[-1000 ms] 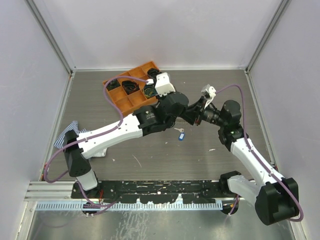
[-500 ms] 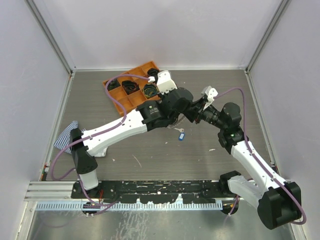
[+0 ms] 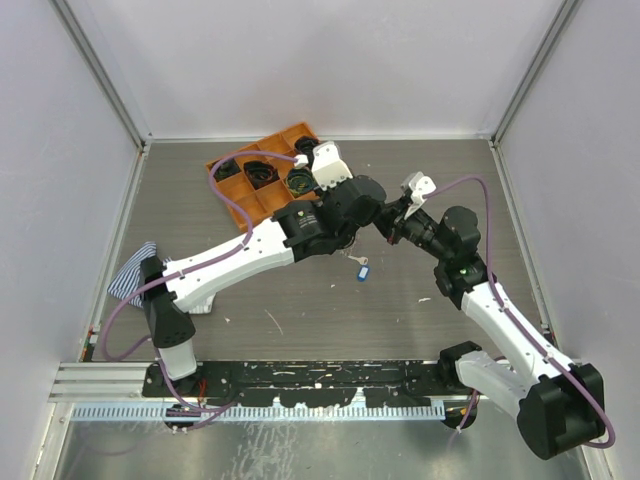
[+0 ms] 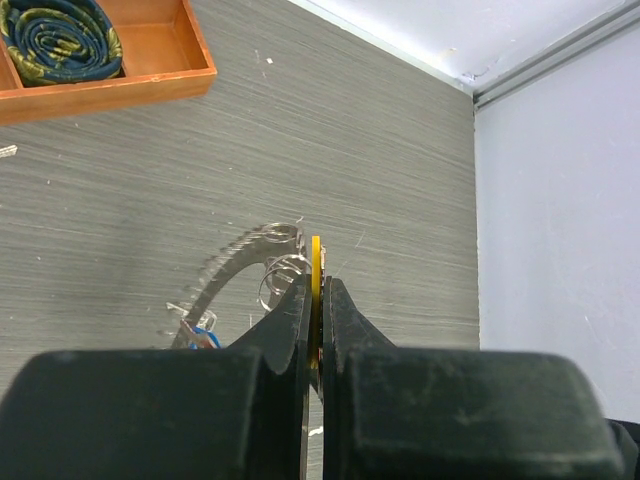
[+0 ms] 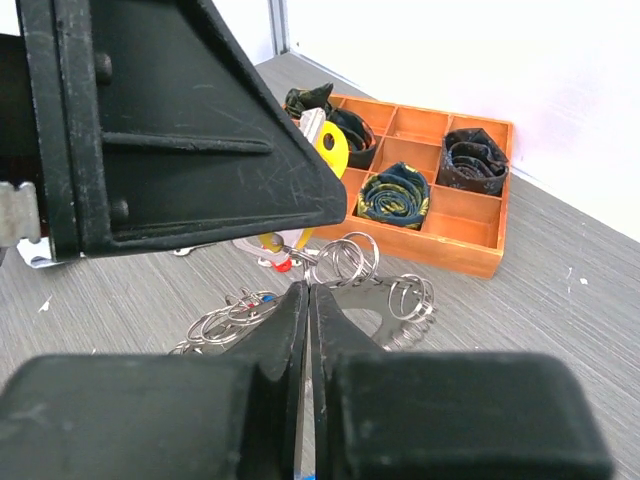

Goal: Remove the keys from the keyring

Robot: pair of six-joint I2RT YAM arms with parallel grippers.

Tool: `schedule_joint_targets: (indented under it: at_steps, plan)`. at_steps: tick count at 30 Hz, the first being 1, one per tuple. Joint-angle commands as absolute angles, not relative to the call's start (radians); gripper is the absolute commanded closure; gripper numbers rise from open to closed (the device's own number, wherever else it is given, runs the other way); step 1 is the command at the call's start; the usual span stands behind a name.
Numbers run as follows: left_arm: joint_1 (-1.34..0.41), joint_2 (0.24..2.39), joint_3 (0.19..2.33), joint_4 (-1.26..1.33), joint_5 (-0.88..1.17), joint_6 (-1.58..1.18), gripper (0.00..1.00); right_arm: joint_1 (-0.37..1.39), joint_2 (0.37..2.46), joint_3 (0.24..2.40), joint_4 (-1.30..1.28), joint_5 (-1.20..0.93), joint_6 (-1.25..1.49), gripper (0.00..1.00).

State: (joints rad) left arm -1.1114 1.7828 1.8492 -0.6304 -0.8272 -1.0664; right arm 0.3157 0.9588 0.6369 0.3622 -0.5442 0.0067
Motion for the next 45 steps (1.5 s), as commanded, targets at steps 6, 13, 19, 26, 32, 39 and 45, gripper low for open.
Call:
schedule_joint_targets:
  at_steps: [6, 13, 19, 26, 32, 39, 45]
  plan:
    - [-1.115, 1.732, 1.856, -0.574, -0.857, -1.081, 1.00, 0.321, 0.919, 0.667, 0.373, -0.591, -0.039, 0.99]
    - [-1.103, 1.653, 1.743, -0.524, -0.864, -1.099, 1.00, 0.309, 0.916, 0.677, 0.367, -0.634, -0.028, 0.99]
    - [-1.068, 1.599, 1.626, -0.500, -0.802, -1.171, 1.00, 0.303, 0.923, 0.663, 0.413, -0.675, -0.011, 0.99]
    - [-1.025, 1.577, 1.551, -0.470, -0.690, -1.259, 1.00, 0.302, 0.933, 0.622, 0.496, -0.760, -0.022, 0.99]
    - [-1.008, 1.574, 1.519, -0.435, -0.612, -1.283, 1.00, 0.302, 0.934, 0.601, 0.534, -0.783, -0.042, 0.99]
    - [-1.006, 1.580, 1.495, -0.429, -0.599, -1.264, 1.00, 0.302, 0.935, 0.600, 0.548, -0.800, -0.018, 0.99]
    - [-1.005, 1.571, 1.489, -0.413, -0.608, -1.221, 1.00, 0.302, 0.940, 0.602, 0.547, -0.815, -0.004, 0.99]
